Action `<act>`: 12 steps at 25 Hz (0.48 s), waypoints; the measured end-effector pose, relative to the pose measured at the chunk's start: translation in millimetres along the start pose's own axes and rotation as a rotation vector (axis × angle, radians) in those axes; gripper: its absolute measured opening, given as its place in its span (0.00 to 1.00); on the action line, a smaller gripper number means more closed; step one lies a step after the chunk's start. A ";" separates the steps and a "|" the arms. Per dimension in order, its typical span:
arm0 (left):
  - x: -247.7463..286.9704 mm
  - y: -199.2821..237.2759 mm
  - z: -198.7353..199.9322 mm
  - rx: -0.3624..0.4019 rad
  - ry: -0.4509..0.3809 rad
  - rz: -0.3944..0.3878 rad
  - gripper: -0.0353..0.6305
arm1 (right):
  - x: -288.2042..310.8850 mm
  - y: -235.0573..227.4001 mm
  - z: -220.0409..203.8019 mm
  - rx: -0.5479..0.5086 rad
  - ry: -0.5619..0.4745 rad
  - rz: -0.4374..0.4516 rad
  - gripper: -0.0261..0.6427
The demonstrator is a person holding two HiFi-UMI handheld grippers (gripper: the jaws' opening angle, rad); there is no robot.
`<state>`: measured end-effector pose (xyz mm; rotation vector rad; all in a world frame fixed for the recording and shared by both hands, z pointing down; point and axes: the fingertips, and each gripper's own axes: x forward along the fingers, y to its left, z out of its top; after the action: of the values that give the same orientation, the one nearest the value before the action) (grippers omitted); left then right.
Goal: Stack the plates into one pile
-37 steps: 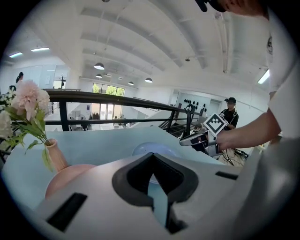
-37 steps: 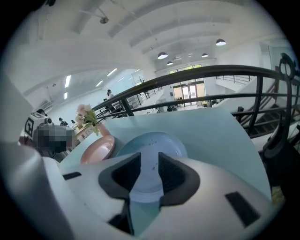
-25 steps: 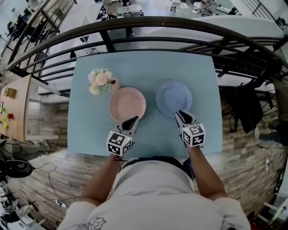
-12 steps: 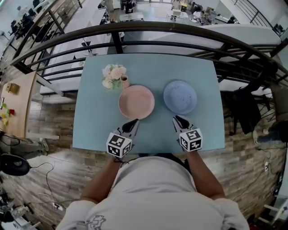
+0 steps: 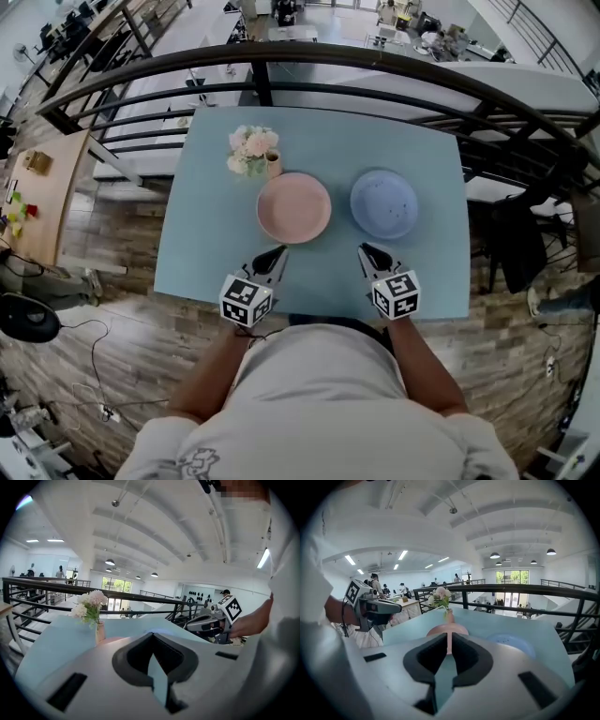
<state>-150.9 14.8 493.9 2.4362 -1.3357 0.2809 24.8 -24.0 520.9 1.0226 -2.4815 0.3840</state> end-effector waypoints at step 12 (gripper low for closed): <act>1.4 1.5 0.2 -0.040 -0.008 0.183 0.06 | 23.6 -19.2 5.1 -0.072 0.034 0.186 0.09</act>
<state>-151.4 12.9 494.5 2.2880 -1.5548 0.2866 22.1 -53.5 529.6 0.7536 -2.5482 0.3617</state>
